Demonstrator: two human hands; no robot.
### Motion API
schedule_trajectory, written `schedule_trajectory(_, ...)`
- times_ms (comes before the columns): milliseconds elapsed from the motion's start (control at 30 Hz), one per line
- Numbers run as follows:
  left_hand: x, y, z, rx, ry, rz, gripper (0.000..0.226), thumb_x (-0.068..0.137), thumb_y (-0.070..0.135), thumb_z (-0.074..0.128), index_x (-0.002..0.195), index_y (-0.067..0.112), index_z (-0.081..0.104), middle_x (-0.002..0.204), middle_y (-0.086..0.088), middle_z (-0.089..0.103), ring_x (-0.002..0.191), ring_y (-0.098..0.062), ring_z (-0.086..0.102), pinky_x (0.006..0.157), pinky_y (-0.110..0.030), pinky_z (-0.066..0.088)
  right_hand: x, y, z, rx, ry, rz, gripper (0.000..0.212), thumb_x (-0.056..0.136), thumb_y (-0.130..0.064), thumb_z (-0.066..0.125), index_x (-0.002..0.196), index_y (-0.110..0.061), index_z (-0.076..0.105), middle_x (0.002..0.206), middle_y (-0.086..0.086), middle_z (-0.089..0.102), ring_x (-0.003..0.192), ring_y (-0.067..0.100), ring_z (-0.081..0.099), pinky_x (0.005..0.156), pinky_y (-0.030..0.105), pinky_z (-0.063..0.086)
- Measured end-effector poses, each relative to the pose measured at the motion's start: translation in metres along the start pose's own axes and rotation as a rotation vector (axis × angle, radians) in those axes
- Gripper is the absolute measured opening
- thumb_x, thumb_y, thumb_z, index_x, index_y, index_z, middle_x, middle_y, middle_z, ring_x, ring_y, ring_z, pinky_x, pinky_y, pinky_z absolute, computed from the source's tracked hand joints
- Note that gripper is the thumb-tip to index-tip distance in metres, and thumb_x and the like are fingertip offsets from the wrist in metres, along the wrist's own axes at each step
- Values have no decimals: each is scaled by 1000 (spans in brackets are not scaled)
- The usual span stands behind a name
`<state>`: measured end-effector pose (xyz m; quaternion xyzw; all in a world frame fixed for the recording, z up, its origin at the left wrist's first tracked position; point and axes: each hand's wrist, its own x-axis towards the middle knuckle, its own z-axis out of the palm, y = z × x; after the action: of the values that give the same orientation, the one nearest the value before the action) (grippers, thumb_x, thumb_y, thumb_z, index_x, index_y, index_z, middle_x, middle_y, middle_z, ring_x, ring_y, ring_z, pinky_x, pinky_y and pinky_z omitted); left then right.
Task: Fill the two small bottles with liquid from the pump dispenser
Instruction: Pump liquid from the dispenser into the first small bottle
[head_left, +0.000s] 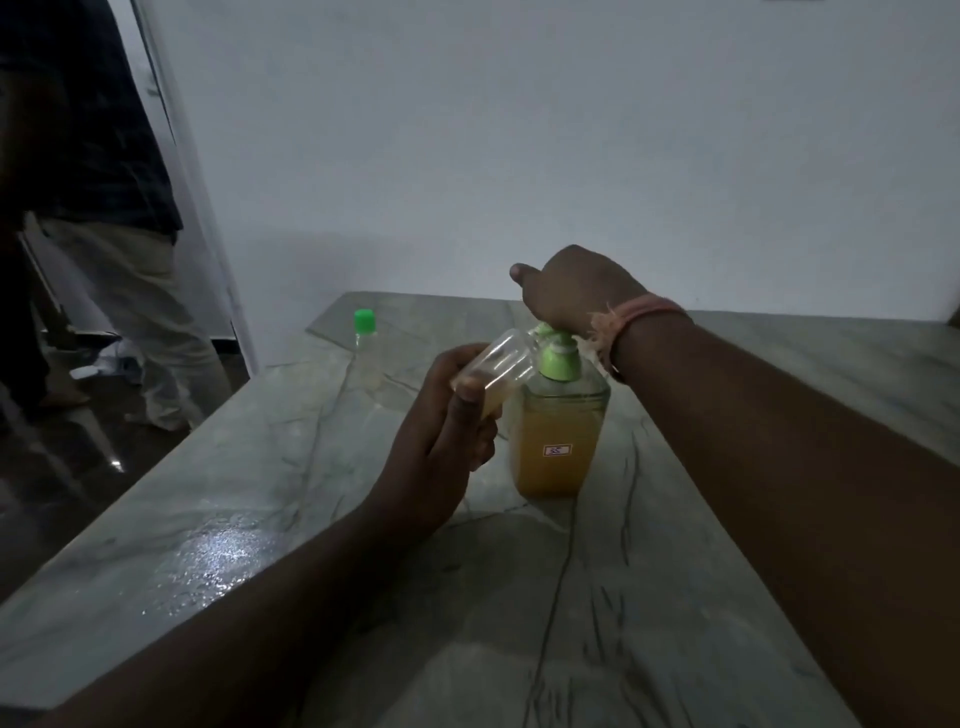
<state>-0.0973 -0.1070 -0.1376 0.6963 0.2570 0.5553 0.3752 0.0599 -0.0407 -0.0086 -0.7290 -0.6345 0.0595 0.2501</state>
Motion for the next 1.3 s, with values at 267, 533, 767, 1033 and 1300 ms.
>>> schedule_trajectory(267,-1,-1,0,-5,-5,-14,70,91,74,40,134,20,48,78,-3,51,61,-16,47,51,-29,43,-3,-1,-4,-82,0,-44,41,94,-48,54,68,-17,48,74,3,54,83,28,57,76,34,46)
schedule_trajectory(533,0,-1,-2,-20,8,-20,69,92,72,41,134,18,48,77,-1,51,60,-15,47,50,-29,43,0,4,9,17,59,-20,41,89,-45,64,65,-16,48,65,2,54,75,28,60,66,31,43)
schedule_trajectory(767,-2,3,0,-10,-4,-26,69,89,75,41,133,23,49,77,4,54,61,-11,48,51,-26,44,-3,-6,-4,-110,52,-74,44,92,-53,58,69,-17,48,72,1,56,82,27,60,75,33,47)
schedule_trajectory(1033,-1,0,-2,-12,-3,-37,70,89,75,42,132,20,49,77,3,53,61,-15,48,51,-30,44,-1,3,7,9,46,-32,38,89,-49,63,70,-16,57,76,2,65,82,28,66,78,35,53)
schedule_trajectory(1300,0,2,0,5,-3,-50,69,88,77,41,131,24,50,76,8,57,60,-10,49,51,-28,45,-2,3,5,44,86,-10,39,91,-48,59,69,-16,51,79,5,64,82,28,64,74,34,50)
